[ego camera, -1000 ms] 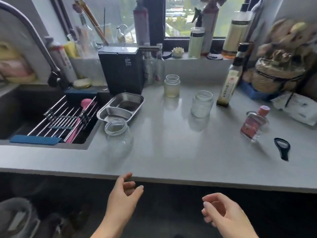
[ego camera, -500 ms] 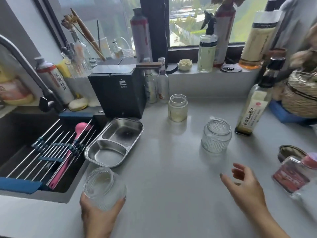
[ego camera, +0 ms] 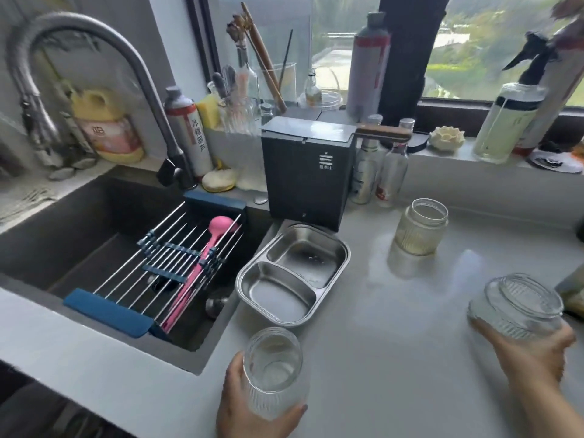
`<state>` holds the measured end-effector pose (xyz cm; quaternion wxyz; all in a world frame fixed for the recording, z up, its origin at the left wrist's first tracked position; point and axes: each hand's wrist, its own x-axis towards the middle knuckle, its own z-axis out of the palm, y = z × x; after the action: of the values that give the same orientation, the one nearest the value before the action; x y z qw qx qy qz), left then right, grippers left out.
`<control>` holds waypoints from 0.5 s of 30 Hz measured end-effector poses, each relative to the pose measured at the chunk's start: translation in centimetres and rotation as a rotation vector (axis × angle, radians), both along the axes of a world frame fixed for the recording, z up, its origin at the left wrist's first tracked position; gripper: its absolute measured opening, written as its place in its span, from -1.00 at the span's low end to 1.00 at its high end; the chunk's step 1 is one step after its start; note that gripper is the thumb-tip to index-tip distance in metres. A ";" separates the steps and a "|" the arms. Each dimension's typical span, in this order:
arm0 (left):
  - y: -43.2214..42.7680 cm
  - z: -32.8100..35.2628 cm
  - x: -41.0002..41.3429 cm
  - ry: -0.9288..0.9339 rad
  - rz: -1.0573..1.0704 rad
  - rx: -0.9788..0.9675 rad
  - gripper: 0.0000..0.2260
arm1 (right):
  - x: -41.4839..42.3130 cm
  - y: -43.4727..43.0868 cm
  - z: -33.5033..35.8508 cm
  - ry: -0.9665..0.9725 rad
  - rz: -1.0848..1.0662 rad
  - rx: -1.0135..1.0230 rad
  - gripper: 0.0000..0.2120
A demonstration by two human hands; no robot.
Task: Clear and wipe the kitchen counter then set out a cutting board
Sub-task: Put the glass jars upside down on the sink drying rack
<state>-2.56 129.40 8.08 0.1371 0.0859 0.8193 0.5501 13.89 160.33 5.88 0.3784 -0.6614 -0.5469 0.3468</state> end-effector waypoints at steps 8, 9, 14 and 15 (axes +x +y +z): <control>-1.1 1.5 -2.0 0.108 -0.196 -0.151 0.04 | -2.6 -7.4 1.1 0.011 0.221 -0.057 -0.05; -1.1 1.3 -2.3 0.115 -0.232 -0.178 0.03 | -3.0 -8.5 1.2 0.027 0.263 -0.068 -0.06; -2.5 0.1 -2.3 0.031 -0.120 -0.101 -0.08 | -4.7 -12.3 2.1 0.152 0.481 -0.087 -0.14; -3.0 0.3 -2.1 0.024 -0.075 -0.074 -0.08 | -5.0 -12.8 2.3 0.179 0.521 -0.089 -0.13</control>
<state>-4.65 126.42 8.37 0.1509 0.1180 0.8368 0.5128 8.89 147.57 8.17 0.2939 -0.4813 -0.6471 0.5131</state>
